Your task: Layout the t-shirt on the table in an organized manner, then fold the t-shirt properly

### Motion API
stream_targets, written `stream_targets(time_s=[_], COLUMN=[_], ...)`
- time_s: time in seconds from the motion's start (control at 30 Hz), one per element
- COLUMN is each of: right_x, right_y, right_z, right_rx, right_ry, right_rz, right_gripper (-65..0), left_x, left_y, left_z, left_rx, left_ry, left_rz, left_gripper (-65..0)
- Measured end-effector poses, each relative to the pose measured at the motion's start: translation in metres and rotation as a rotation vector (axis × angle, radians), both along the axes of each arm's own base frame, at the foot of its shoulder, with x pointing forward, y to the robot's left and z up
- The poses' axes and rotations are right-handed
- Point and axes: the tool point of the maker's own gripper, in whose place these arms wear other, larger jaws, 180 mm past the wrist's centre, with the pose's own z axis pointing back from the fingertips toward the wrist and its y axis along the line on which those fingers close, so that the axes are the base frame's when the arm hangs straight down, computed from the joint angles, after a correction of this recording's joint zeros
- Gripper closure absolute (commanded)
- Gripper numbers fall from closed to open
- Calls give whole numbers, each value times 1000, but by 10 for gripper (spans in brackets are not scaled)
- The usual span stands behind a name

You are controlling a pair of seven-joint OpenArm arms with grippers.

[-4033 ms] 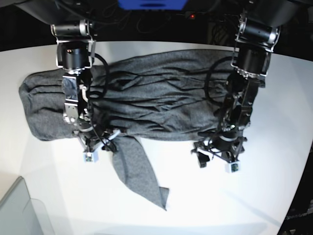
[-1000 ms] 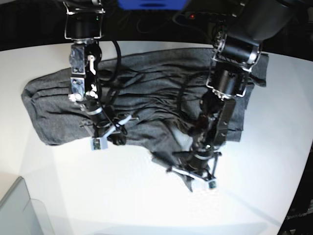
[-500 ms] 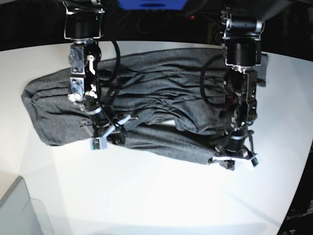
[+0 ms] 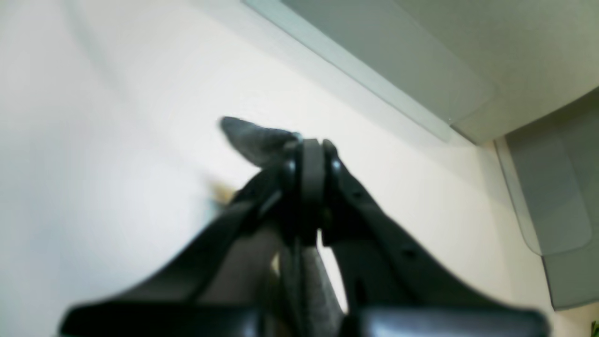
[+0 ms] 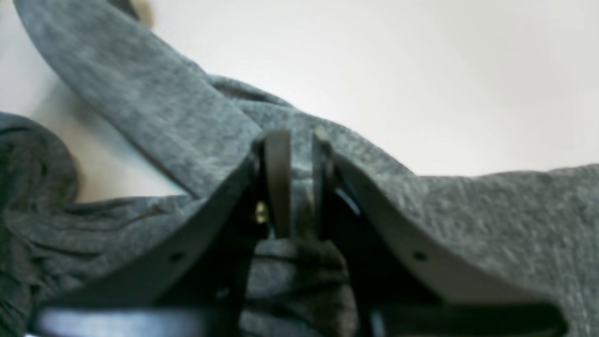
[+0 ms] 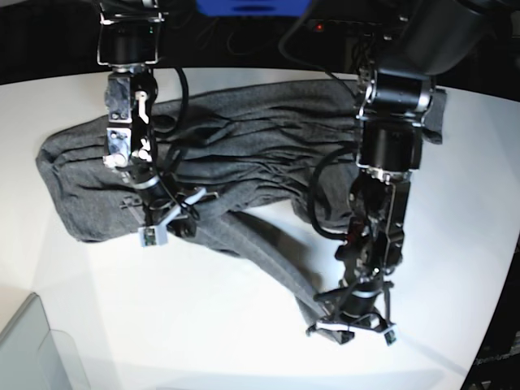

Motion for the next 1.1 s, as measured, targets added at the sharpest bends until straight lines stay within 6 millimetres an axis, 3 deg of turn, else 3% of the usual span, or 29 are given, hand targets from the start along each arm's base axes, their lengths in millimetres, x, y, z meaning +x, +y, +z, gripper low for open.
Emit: stream_targets(time_s=[0.1,0.17,0.3,0.37,0.47,0.6,0.7,0.93,1.1], right_x=[-4,-8,-9,-10,-20,-23,-22,-23,-24], right_y=[-3,-5,-12,-9,-8,-9,-9,-6,-7], right_z=[-5,-8,-10,-9,-19,-22,-21,-22,-23], right_rx=[-9,-14,-31,-22,-22,-25,-24,-21,-22], right_ry=[14,23,26,21,51,60,56,60,62], right_rz=[1,2,-4,-2,2,1,3,8,6], right_gripper=[-69,-69,-69,-69,-69,-69,-69,-69,-69], left_x=[-4,-18,-75,-98,-119,-133,-140,-142,-145], left_y=[8,25,60,79,114,139,141,138,140], left_z=[8,-1,-89,-117,-142,-150,-154,-151,-145], left_rx=[15,47,63,24,-29,-67,-66,-177,-293], left_ry=[-25,-42,173,237,295,288,287,231,214], left_rz=[2,21,82,147,265,351,357,376,387], left_gripper=[-2,-2,-3,-4,-5,-6,-28,-361,-384])
